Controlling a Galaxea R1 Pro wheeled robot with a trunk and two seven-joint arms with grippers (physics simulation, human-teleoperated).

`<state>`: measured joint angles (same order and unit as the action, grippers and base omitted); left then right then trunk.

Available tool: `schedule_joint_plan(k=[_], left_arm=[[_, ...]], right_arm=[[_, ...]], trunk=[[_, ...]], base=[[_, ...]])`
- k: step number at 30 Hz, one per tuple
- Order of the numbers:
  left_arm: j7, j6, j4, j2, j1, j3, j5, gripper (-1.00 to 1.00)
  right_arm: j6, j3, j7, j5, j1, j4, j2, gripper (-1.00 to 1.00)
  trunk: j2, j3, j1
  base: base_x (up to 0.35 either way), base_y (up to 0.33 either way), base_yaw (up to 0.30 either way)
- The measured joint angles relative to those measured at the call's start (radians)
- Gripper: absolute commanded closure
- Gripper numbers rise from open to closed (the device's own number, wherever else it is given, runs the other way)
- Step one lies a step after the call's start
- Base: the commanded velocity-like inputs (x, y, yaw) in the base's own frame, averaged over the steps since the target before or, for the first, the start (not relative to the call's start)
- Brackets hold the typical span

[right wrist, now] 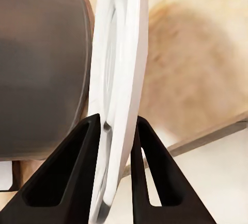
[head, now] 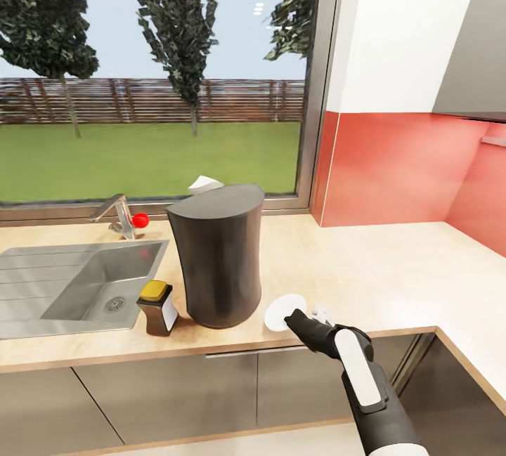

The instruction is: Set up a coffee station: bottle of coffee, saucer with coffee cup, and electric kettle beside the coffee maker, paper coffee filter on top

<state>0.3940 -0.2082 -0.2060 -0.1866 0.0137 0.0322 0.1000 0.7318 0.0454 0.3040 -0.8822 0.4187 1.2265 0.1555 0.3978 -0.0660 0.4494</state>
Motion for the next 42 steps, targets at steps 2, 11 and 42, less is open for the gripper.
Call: schedule_joint_plan(k=[2,11,42], left_arm=[[-0.001,0.000,0.000,0.000,0.000,-0.004,0.000,-1.00],[-0.009,0.077,-0.019,-0.005,0.012,-0.002,0.000,-1.00],[-0.008,0.157,-0.006,-0.002,0.012,-0.002,-0.001,-1.00]], right_arm=[[0.000,0.000,0.000,0.000,0.000,-0.020,0.000,1.00],[0.000,0.002,-0.002,-0.001,0.000,-0.043,-0.001,1.00],[0.000,0.018,0.000,0.002,0.000,-0.047,-0.002,1.00]], trunk=[[0.000,0.000,0.000],[0.000,0.000,0.000],[0.000,0.000,0.000]], base=[[0.000,0.000,0.000],[0.040,0.000,0.000],[0.110,0.000,0.000]])
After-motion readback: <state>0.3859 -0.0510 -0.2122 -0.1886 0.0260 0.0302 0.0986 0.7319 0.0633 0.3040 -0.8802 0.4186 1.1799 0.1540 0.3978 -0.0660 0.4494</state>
